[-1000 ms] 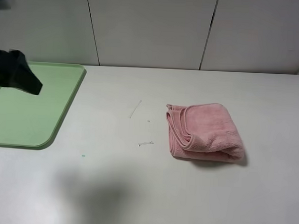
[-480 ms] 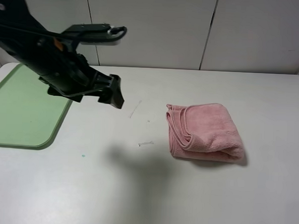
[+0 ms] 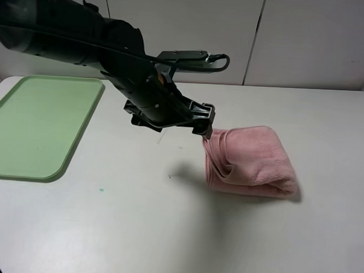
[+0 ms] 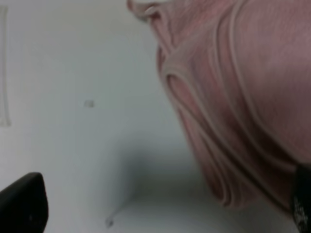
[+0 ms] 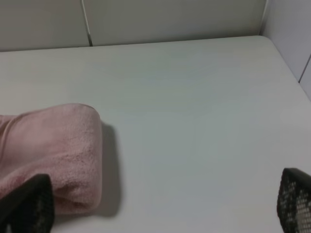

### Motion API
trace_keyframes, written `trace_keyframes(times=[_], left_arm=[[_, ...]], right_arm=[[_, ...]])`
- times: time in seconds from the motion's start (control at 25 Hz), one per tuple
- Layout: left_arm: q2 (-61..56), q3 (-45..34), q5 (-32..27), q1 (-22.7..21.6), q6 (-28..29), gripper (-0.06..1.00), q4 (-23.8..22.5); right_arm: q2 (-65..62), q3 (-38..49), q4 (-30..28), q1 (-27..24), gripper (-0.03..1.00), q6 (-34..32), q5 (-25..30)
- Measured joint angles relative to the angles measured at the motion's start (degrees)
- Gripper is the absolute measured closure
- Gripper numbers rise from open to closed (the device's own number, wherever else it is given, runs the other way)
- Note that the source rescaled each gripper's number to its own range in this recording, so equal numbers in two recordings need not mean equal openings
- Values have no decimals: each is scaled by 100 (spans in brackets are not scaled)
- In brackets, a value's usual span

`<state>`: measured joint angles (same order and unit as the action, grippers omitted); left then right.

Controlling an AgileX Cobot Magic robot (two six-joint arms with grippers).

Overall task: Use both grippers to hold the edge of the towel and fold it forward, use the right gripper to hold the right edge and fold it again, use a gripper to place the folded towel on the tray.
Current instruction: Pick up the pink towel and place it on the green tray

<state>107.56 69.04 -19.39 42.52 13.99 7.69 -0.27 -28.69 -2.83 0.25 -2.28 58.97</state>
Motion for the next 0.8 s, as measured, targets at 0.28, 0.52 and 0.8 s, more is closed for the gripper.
trace_keyframes(times=[0.28,0.52,0.8], left_arm=[[705,733,11,175,47,-5,90],[1188,1147,37,306,241,-5,109],[1678,1488,37,341,434,-5,109]], right_arm=[[0,0,0,0,-3,0,0],[0,0,0,0,-3,0,-13],[0,0,0,0,-3,0,-13]])
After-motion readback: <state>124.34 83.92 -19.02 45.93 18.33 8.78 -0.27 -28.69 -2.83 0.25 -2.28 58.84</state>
